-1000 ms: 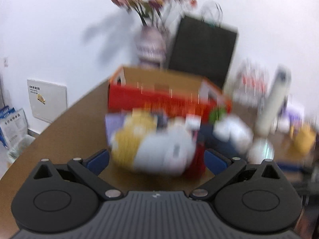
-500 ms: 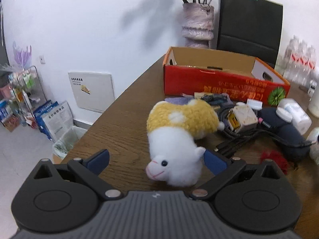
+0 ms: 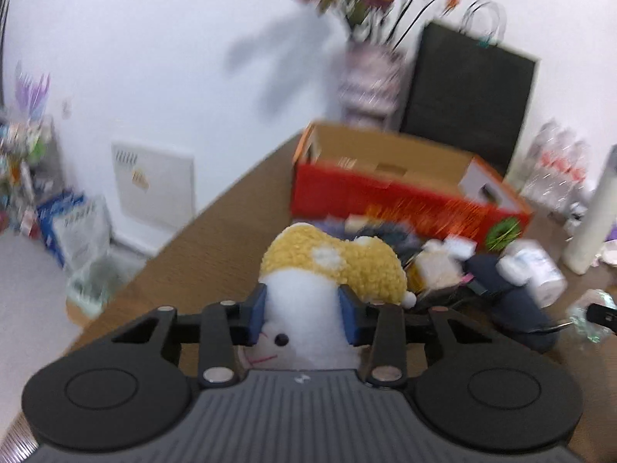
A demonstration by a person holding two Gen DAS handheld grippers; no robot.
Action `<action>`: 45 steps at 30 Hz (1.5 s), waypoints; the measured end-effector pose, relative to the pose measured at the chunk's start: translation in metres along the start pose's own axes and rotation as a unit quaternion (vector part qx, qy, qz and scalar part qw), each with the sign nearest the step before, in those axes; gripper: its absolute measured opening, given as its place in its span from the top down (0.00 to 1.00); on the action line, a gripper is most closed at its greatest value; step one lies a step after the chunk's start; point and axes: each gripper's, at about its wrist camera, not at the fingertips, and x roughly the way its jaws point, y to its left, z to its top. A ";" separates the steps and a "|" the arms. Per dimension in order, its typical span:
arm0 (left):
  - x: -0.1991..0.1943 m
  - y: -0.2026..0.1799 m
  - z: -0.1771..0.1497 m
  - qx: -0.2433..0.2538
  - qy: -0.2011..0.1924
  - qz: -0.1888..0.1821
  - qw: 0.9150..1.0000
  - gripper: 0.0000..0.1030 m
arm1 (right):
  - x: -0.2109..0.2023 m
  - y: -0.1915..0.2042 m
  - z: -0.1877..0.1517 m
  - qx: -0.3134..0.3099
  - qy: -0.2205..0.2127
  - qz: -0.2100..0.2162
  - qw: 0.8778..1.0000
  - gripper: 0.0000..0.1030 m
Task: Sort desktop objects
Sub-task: 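Grasp the plush toy with the left gripper while the right grasps the clear bag, then release the plush toy and clear bag into the cardboard box with both grippers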
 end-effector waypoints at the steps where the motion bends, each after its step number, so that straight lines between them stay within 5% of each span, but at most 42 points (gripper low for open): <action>1: -0.005 -0.001 0.004 0.001 -0.009 -0.006 1.000 0.62 | -0.003 0.000 0.002 0.002 -0.005 0.001 1.000 0.74; 9: 0.005 -0.010 0.072 0.003 -0.057 -0.041 0.998 0.61 | -0.009 0.021 0.043 -0.023 -0.051 0.035 0.998 0.74; 14: 0.055 -0.032 0.131 0.035 -0.081 -0.026 0.996 0.61 | 0.005 0.047 0.093 -0.051 -0.093 0.054 0.993 0.74; 18: 0.115 -0.054 0.170 0.058 -0.062 -0.010 0.996 0.60 | 0.040 0.062 0.149 -0.060 -0.095 0.072 0.991 0.73; 21: 0.165 -0.065 0.190 0.056 -0.025 -0.020 0.998 0.60 | 0.088 0.066 0.189 -0.064 -0.068 0.080 0.992 0.73; 24: 0.215 -0.077 0.195 0.075 0.005 0.035 0.997 0.60 | 0.157 0.066 0.221 -0.053 0.001 0.082 0.995 0.73; 26: 0.241 -0.082 0.193 0.096 0.017 0.038 0.994 0.60 | 0.198 0.068 0.232 -0.055 0.037 0.062 0.996 0.73; 33: 0.301 -0.088 0.181 0.122 0.097 0.060 0.986 0.59 | 0.307 0.090 0.231 -0.120 0.138 -0.008 0.983 0.71; 37: 0.307 -0.087 0.175 0.126 0.109 0.060 0.984 0.52 | 0.329 0.096 0.219 -0.144 0.150 -0.013 0.978 0.64; 39: 0.306 -0.086 0.178 0.127 0.114 0.052 0.984 0.36 | 0.329 0.096 0.218 -0.150 0.139 -0.018 0.979 0.59; 45: 0.269 -0.077 0.195 0.103 0.075 0.041 0.991 0.30 | 0.298 0.083 0.239 -0.102 0.106 0.006 0.989 0.45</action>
